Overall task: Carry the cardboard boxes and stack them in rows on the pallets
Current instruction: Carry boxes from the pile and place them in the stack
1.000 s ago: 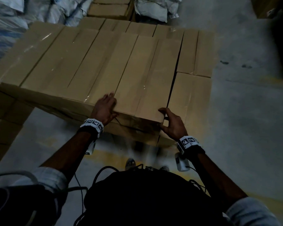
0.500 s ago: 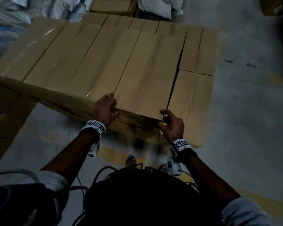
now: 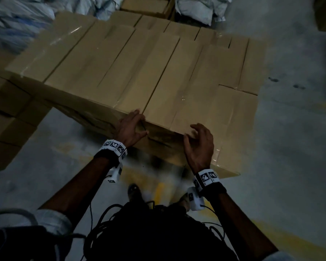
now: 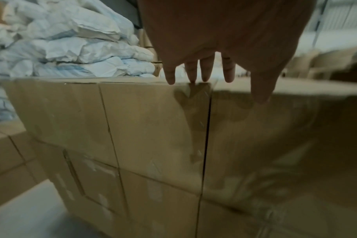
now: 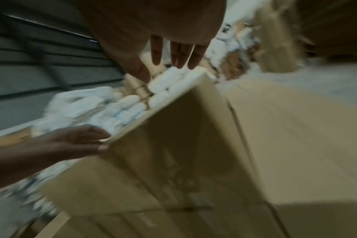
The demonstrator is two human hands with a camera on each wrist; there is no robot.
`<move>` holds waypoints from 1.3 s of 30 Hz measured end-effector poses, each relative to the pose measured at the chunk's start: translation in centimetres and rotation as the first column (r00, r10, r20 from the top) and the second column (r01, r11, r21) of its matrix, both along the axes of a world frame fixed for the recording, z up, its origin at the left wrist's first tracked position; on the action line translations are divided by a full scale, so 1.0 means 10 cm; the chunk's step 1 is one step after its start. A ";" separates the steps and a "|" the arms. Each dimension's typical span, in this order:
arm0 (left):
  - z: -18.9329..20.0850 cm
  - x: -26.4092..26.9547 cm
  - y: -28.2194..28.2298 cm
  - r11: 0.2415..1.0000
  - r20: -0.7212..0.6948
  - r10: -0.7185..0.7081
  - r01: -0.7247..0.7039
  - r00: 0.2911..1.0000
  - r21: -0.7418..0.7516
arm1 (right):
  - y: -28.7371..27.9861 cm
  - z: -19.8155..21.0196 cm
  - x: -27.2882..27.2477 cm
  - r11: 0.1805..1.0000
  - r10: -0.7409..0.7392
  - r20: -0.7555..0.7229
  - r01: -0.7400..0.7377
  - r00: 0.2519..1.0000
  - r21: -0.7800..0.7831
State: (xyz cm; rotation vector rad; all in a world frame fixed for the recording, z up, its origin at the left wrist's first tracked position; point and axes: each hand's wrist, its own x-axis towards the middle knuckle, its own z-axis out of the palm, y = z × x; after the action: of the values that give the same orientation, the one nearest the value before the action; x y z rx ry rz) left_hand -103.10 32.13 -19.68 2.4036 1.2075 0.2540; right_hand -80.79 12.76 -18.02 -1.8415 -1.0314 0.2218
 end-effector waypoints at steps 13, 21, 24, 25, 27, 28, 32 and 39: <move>0.27 -1.90 0.37 0.996 0.332 0.087 -0.077 0.939 -0.044 | 1.13 0.28 -2.06 0.955 0.294 0.144 -0.296 0.945 -0.012; 0.08 -4.32 0.47 0.913 0.387 0.406 -0.386 0.828 -0.132 | 2.01 0.10 -4.24 0.804 0.595 0.147 -0.584 0.790 -0.114; 0.02 -4.98 0.50 0.850 0.364 0.522 -0.502 0.771 -0.157 | 2.32 0.05 -4.85 0.717 0.697 0.143 -0.681 0.702 -0.152; 0.00 -5.19 0.52 0.827 0.363 0.559 -0.535 0.746 -0.175 | 2.43 0.06 -5.04 0.687 0.727 0.143 -0.711 0.672 -0.151; -0.03 -5.53 0.57 0.780 0.364 0.621 -0.591 0.694 -0.204 | 2.64 0.08 -5.39 0.634 0.773 0.150 -0.758 0.616 -0.156; -0.06 -5.70 0.62 0.757 0.362 0.648 -0.617 0.669 -0.215 | 2.77 0.07 -5.57 0.607 0.794 0.152 -0.778 0.588 -0.163; -0.15 -6.27 0.95 0.683 0.350 0.724 -0.689 0.594 -0.243 | 3.42 -0.07 -6.20 0.515 0.857 0.124 -0.835 0.500 -0.194; -0.21 -7.30 2.24 0.604 0.232 0.795 -0.766 0.560 -0.221 | 4.98 -0.28 -7.31 0.396 0.918 0.027 -0.912 0.395 -0.109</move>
State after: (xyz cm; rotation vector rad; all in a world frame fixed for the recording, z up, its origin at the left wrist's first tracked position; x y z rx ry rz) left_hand -176.13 54.52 -21.82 1.4838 2.0017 0.7900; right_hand -153.86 62.54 -20.84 -1.1136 -2.0750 0.8681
